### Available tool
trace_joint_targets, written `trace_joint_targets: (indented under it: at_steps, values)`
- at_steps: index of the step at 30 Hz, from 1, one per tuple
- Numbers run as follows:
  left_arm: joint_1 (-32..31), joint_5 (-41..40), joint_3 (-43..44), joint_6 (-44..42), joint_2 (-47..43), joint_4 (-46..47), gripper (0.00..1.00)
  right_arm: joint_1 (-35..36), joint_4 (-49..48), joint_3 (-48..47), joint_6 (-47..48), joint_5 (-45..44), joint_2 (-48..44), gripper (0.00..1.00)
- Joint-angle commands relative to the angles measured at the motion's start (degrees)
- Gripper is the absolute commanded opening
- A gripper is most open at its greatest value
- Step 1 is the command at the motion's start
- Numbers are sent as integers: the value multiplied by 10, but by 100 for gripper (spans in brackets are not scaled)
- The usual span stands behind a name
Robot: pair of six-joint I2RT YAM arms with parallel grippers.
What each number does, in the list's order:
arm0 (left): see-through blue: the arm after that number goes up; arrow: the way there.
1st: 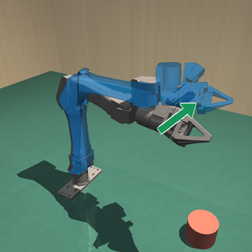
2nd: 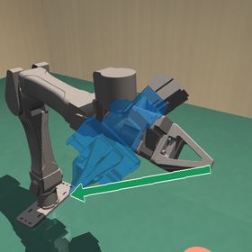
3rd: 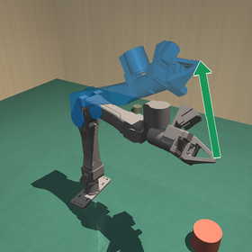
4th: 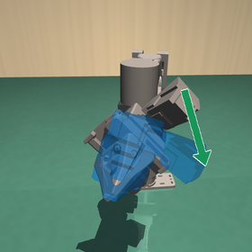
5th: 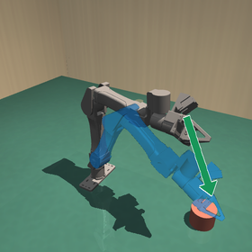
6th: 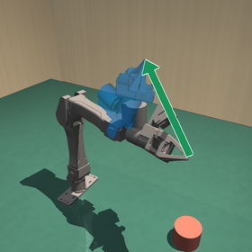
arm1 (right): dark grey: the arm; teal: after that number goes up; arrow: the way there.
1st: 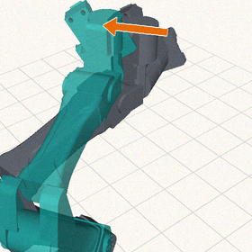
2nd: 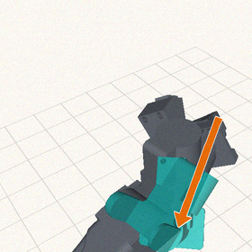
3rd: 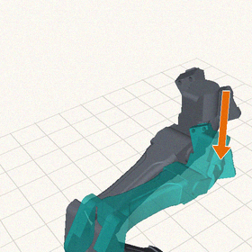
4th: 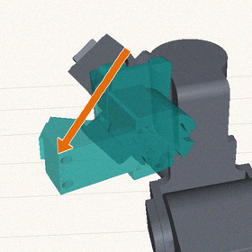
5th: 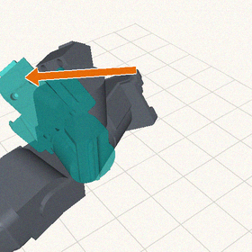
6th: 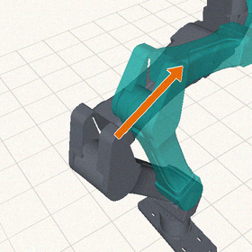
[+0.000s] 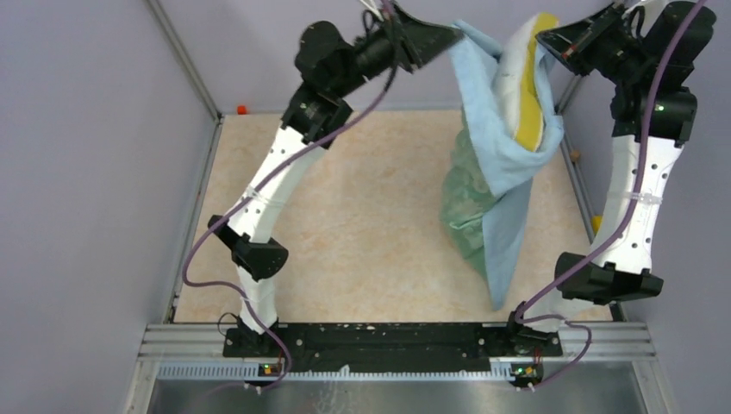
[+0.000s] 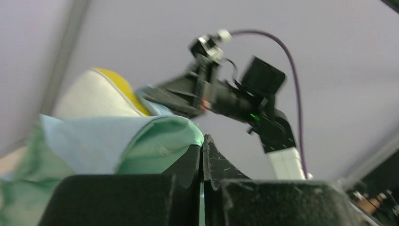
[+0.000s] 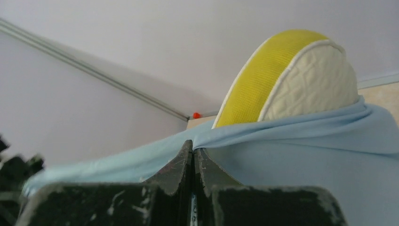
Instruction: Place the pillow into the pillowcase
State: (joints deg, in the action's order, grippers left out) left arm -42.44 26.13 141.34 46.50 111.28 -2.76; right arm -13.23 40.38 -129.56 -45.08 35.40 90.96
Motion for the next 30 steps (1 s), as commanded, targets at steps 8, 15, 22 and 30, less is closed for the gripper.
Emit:
trace_joint_targets:
  at_steps: [8,15,22,30]
  values:
    - [74,-1,56,45,-21,40,0,-23,-61,49,13,6,-40,0]
    - [94,-18,3,21,-21,-87,0,-29,-42,-147,-35,57,79,0]
    - [246,-89,-539,-4,-268,-105,0,268,-33,151,118,-139,-61,0]
    - [298,-134,-973,-69,-416,-75,0,442,-164,662,87,-229,-241,0]
